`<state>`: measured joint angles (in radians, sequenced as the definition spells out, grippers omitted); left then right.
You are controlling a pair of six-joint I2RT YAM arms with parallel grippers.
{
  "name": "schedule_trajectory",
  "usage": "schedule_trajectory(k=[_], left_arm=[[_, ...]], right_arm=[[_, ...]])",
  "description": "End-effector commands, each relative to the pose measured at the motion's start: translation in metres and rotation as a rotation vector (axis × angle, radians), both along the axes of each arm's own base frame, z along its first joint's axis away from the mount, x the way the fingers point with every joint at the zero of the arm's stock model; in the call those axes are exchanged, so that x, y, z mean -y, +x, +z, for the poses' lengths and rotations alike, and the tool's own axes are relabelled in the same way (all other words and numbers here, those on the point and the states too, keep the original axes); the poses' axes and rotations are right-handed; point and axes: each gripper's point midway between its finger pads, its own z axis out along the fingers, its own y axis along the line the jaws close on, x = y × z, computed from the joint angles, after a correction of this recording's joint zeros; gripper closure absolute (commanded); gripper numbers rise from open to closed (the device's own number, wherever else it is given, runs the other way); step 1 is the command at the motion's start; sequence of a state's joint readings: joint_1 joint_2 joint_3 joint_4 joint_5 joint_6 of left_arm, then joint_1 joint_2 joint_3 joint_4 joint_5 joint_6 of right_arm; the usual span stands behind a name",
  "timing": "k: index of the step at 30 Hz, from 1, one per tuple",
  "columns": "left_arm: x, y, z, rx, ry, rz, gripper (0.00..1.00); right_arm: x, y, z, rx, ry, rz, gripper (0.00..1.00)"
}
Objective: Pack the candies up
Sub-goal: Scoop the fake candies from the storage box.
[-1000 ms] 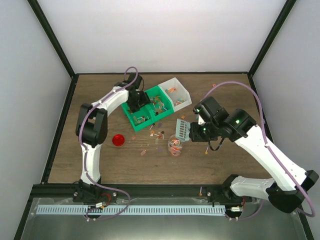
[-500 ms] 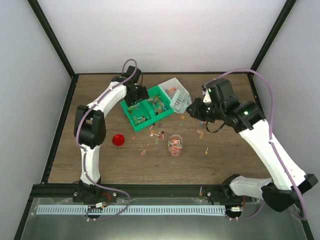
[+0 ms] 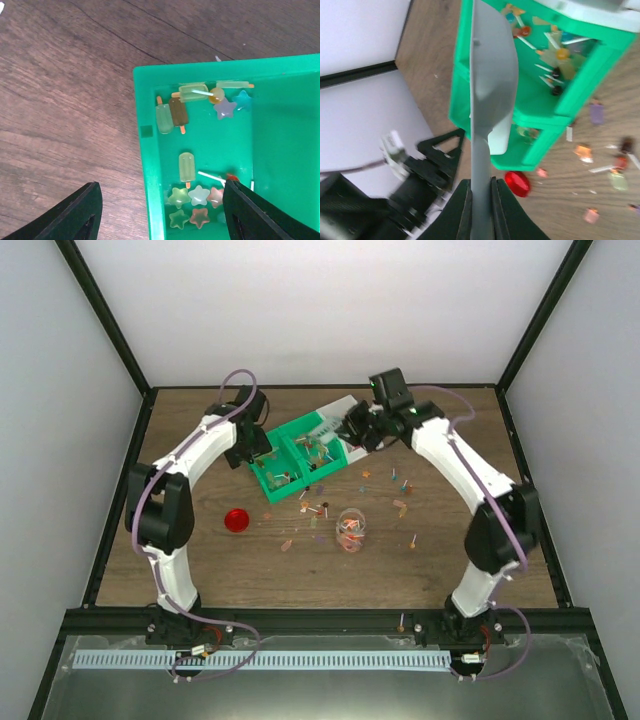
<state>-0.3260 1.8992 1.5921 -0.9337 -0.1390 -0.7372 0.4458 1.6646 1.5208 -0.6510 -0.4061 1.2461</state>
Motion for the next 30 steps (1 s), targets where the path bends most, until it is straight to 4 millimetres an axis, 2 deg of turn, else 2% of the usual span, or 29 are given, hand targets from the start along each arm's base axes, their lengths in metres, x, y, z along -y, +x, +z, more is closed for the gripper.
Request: schedule_trajectory(k=[1,3,5,7,18,30], left_arm=[[-0.009,-0.004,-0.008,-0.024,0.039,0.055,0.32],[-0.012,-0.007,-0.011,-0.034,0.049,0.073,0.35],[-0.015,-0.007,-0.012,-0.017,0.055,0.09,0.46],[-0.016,-0.008,-0.014,-0.002,0.048,0.101,0.5],[-0.01,-0.006,-0.054,-0.077,0.043,0.099,0.58],[-0.001,0.001,-0.066,-0.079,0.011,0.079,0.59]], right_arm=[[-0.028,0.03,0.025,-0.055,0.059,-0.025,0.99],[-0.028,0.035,0.021,-0.076,0.037,-0.035,0.99],[-0.028,0.036,0.017,-0.089,0.042,-0.053,0.99],[-0.025,0.033,0.013,-0.114,0.037,-0.067,0.99],[-0.02,0.015,-0.023,-0.267,-0.016,-0.063,0.99],[-0.028,-0.011,-0.078,-0.466,-0.106,-0.053,0.99]])
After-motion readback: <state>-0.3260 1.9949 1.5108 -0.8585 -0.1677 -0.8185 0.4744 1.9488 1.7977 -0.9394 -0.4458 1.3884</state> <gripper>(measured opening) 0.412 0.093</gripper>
